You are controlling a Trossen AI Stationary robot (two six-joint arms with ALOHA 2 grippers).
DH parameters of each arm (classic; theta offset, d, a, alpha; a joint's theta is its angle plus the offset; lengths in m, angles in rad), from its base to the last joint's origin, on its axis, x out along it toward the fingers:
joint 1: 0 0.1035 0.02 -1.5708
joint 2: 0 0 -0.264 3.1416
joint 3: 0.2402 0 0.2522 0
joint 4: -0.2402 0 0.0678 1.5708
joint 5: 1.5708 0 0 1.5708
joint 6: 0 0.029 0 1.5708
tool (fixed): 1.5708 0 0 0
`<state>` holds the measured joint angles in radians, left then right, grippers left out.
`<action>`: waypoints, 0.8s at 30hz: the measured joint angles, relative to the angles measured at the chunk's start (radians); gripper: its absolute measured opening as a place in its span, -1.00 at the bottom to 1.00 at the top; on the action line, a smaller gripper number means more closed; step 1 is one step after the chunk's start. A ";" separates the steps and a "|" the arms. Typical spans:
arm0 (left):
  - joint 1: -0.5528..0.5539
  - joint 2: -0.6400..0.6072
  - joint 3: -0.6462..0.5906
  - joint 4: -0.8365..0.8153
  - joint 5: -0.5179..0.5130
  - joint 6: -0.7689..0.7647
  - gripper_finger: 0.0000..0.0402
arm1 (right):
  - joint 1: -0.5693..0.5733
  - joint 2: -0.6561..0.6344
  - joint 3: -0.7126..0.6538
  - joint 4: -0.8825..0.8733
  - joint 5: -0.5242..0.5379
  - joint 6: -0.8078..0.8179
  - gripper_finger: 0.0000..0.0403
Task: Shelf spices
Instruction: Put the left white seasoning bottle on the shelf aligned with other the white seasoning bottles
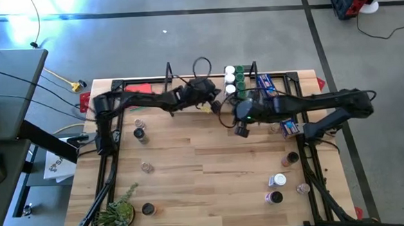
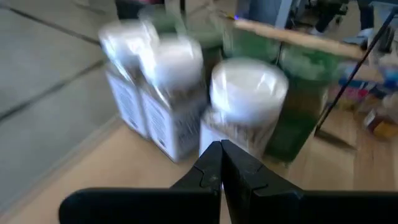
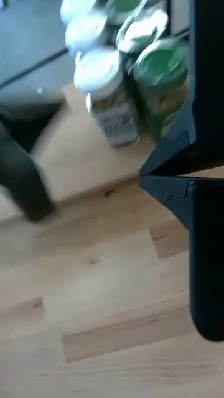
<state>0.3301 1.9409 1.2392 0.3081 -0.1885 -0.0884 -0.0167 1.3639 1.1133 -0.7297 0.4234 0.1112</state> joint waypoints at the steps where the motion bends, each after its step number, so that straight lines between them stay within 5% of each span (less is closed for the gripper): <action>1: -0.002 -0.043 -0.004 -0.047 -0.010 0.013 -1.00 | -0.010 0.022 0.000 0.025 -0.019 -0.020 -0.98; 7: -0.041 -0.334 -0.081 -0.319 -0.166 0.124 -1.00 | -0.071 0.167 0.000 0.165 -0.038 -0.111 -0.98; 14: -0.097 -0.630 -0.242 -0.418 -0.275 0.092 -1.00 | -0.140 0.311 0.000 0.231 0.038 -0.142 -0.98; 24: -0.121 -0.770 -0.381 -0.409 -0.350 0.038 -1.00 | -0.173 0.351 0.000 0.238 0.101 -0.191 -0.98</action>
<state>0.2089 1.1710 0.8583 -0.1006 -0.5381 -0.0503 -0.1894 1.7149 1.1131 -0.4914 0.5248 -0.0798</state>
